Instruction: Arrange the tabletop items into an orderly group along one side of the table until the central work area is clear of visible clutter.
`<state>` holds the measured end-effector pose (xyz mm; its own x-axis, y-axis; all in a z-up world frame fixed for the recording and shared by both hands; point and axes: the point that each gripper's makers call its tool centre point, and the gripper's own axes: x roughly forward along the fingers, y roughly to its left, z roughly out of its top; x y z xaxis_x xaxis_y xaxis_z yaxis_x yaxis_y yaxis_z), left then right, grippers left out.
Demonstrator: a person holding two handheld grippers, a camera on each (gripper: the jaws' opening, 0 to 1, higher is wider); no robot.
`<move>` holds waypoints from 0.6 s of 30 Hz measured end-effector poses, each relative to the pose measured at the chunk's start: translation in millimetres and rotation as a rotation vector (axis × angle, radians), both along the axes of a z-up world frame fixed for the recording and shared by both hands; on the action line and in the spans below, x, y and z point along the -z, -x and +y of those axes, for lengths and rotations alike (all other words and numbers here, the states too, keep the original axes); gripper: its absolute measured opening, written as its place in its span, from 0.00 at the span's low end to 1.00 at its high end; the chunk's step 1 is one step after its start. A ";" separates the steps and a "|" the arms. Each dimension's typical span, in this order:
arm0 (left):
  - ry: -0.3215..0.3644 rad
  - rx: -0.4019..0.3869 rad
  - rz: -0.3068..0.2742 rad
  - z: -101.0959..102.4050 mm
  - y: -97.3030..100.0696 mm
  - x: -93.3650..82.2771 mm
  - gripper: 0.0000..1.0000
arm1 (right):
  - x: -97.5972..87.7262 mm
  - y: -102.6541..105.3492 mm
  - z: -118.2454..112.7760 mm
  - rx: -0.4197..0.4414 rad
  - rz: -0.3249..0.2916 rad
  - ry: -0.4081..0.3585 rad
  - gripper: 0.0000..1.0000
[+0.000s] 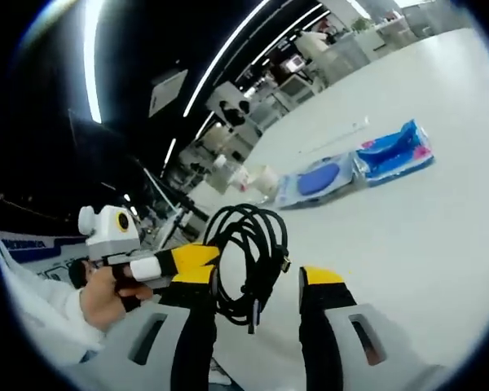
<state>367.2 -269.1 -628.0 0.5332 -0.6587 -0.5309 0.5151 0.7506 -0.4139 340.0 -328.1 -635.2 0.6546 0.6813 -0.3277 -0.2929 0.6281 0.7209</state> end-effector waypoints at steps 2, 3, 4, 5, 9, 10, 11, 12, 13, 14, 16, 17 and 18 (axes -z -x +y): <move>-0.022 0.003 -0.021 1.5 3.5 -1.7 0.03 | 1.6 -0.2 7.3 -0.006 0.020 -0.007 0.29; -0.020 0.004 -0.019 1.6 5.9 -2.1 0.03 | 3.1 -0.2 10.6 -0.018 0.018 0.001 0.28; -0.028 -0.001 -0.025 5.9 7.0 -2.6 0.03 | 4.8 0.6 11.8 -0.023 0.023 0.005 0.23; -0.035 -0.006 -0.030 9.4 7.0 -2.7 0.03 | 7.3 1.3 11.8 -0.024 0.035 0.011 0.16; -0.019 -0.020 -0.023 16.4 10.3 -6.1 0.05 | 10.5 4.6 19.2 -0.036 0.096 -0.059 0.12; -0.031 -0.020 -0.040 17.9 10.2 -6.9 0.05 | 9.3 5.6 21.1 -0.042 0.098 -0.072 0.11; -0.045 -0.015 -0.063 19.2 9.1 -7.9 0.06 | 8.0 5.2 22.8 -0.045 0.116 -0.096 0.11; -0.059 -0.008 -0.086 20.6 8.4 -8.9 0.07 | 5.2 6.4 24.6 -0.043 0.136 -0.138 0.11; -0.064 -0.017 -0.108 22.6 7.3 -11.3 0.09 | 2.6 5.9 25.5 -0.042 0.142 -0.171 0.10; -0.067 -0.026 -0.120 24.4 6.6 -12.9 0.09 | 0.5 5.1 24.5 -0.033 0.151 -0.212 0.10; -0.072 -0.045 -0.142 29.3 4.0 -15.9 0.20 | -0.8 4.7 21.4 -0.022 0.150 -0.226 0.10; -0.080 -0.067 -0.159 34.4 1.0 -17.3 0.29 | -1.0 4.7 19.5 -0.020 0.148 -0.222 0.10; -0.087 -0.079 -0.172 37.9 -0.5 -17.9 0.41 | -1.8 4.7 16.6 -0.016 0.143 -0.216 0.10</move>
